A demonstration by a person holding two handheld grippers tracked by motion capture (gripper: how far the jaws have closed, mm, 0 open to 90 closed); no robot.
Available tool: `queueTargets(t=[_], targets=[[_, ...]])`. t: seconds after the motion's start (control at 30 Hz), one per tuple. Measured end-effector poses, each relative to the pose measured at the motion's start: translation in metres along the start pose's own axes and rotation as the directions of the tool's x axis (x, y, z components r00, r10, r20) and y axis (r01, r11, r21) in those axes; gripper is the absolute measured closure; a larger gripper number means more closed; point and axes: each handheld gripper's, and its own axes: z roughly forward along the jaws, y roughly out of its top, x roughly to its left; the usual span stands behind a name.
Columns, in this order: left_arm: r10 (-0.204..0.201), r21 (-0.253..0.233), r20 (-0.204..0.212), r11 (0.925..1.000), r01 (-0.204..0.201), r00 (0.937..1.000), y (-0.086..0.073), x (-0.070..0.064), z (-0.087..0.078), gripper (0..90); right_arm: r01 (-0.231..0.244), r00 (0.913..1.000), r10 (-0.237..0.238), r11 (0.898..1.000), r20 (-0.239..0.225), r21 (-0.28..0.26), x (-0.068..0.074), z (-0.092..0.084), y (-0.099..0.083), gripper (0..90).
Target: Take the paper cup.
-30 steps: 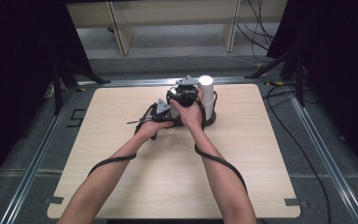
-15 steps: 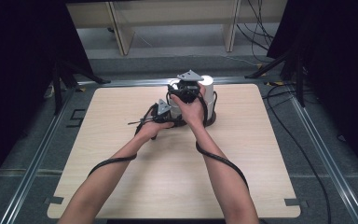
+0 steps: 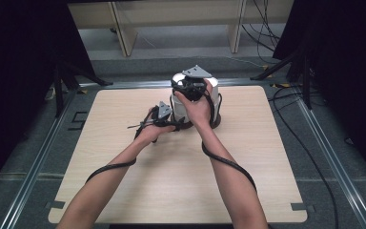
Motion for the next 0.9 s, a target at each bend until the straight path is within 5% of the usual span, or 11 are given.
queueTargets(t=[0.2,0.47,0.5,0.77,0.9], targets=[[0.015,-0.002,-0.001,0.9999,-0.015,0.9999,0.0,0.001,-0.014,10.9,-0.021,0.9996,0.021,1.0,-0.018,-0.023,0.004,-0.008,0.008,36.6],[0.048,-0.04,0.001,0.9981,-0.048,0.9989,0.002,-0.001,-0.035,8.9,0.007,0.9995,-0.009,0.998,-0.031,-0.064,0.003,-0.023,0.015,36.6],[0.049,-0.039,0.003,0.9981,-0.049,0.9988,0.002,-0.001,-0.038,8.7,-0.023,0.9986,0.02,0.998,-0.05,-0.059,0.005,-0.026,0.015,36.6],[0.039,-0.058,0.022,0.9976,-0.038,0.999,0.003,-0.01,-0.064,7.8,-0.034,0.9956,0.028,0.998,-0.089,-0.061,0.01,-0.046,0.009,36.6],[0.068,-0.071,0.03,0.9954,-0.065,0.9973,0.003,-0.015,-0.077,6.9,-0.02,0.9944,0.012,0.997,-0.105,-0.073,0.01,-0.054,0.004,36.6]])
